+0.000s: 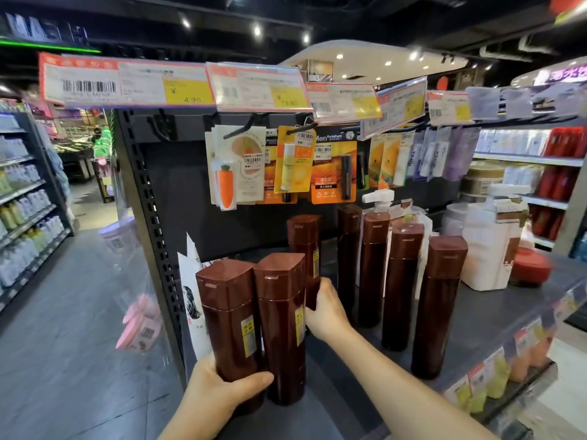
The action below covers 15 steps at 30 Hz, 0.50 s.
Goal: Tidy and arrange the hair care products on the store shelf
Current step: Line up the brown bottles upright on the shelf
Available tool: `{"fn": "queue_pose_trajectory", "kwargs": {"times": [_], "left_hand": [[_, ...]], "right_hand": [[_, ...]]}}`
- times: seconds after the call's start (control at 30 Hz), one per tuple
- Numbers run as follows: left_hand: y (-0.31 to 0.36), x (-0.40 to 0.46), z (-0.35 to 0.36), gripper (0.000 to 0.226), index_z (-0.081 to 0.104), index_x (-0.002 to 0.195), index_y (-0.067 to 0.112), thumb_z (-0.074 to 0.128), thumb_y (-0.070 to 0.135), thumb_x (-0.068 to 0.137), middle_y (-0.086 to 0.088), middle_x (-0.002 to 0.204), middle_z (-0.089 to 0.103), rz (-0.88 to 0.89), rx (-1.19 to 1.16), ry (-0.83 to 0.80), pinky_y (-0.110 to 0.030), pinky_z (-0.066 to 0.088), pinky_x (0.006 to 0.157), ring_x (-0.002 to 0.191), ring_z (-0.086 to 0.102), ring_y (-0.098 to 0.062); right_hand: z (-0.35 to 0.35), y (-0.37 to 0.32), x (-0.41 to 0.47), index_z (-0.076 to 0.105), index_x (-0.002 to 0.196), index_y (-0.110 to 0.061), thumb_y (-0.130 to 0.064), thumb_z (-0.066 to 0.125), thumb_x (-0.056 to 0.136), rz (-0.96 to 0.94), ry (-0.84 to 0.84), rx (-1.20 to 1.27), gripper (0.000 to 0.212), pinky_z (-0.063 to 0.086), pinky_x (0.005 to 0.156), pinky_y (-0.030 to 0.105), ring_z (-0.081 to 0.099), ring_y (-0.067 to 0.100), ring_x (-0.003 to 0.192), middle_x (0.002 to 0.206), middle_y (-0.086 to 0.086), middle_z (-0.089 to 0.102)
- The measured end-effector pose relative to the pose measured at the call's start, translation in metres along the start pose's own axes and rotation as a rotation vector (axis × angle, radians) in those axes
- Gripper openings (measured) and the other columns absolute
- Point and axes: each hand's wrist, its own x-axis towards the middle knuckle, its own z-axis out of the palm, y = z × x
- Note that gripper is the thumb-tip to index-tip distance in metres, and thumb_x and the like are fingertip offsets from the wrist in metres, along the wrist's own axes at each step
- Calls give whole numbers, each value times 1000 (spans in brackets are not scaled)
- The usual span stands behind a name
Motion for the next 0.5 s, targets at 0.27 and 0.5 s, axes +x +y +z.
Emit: {"fn": "queue_pose_trajectory", "kwargs": {"times": [0.27,0.5], "left_hand": [[1,-3,-1,55,72,90,7,85,11,37,-6,82,76,-8,19,-25,-17,55,59,78,72,-17],[-2,-3,-3,56,70,94,6,85,4,40,-4,83,76,-7,-7,-61,-18,55,61,80,72,-17]], "right_hand": [[-8,-4,-16,24,142,-9,-30,63,86,74,-17,-41,72,38,105,35,42,26,130,145,11,33],[-23,-6,-89,53,113,-20,11,42,82,-157,-118,253,44,47,93,21,57,13,106,114,1,59]]}}
